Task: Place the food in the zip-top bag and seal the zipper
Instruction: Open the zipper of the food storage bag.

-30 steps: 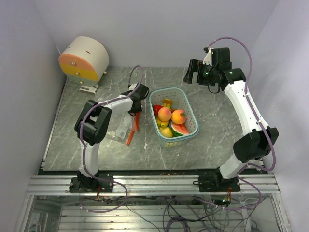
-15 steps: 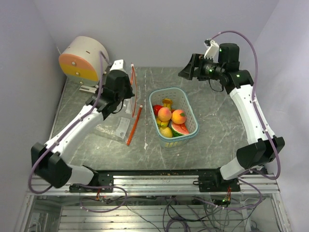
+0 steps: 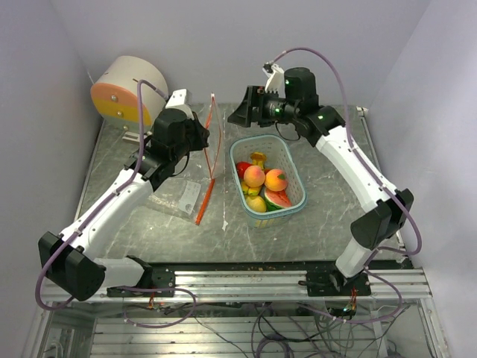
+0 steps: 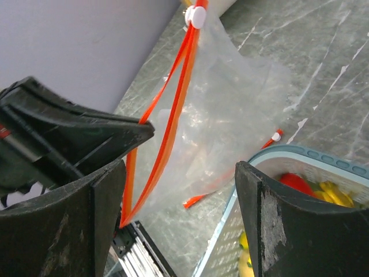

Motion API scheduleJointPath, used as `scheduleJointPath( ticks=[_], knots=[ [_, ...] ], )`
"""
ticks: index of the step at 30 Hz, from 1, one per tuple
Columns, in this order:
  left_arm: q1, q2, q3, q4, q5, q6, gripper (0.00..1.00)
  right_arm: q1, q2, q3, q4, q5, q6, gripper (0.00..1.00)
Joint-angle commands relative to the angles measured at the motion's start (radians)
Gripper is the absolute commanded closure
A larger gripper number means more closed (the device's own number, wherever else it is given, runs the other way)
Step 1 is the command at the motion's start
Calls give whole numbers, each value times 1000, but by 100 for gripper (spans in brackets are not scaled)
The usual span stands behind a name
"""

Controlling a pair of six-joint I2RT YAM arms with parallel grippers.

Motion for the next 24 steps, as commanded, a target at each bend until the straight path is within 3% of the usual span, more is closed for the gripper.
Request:
scheduleJointPath(
  ticks=[1,10,14,18,22,24],
  knots=[
    [-4,-35,5,60,30,-10,93,40,46,4,66,57,63,25],
    [-5,-41,33,37,33,4,93,122,127,60,45,156,66,25],
    [-5,-50,46,30,38,-1,93,152,184,131,-46,322,36,30],
    [-4,-66,95,-25,17,20,93,160,220,161,-107,459,33,38],
    [-4,-92,134,-80,-1,35,93,166,223,142,-63,476,33,45],
    [-4,-110,128,-79,6,16,93,170,236,156,-46,469,34,55]
  ],
)
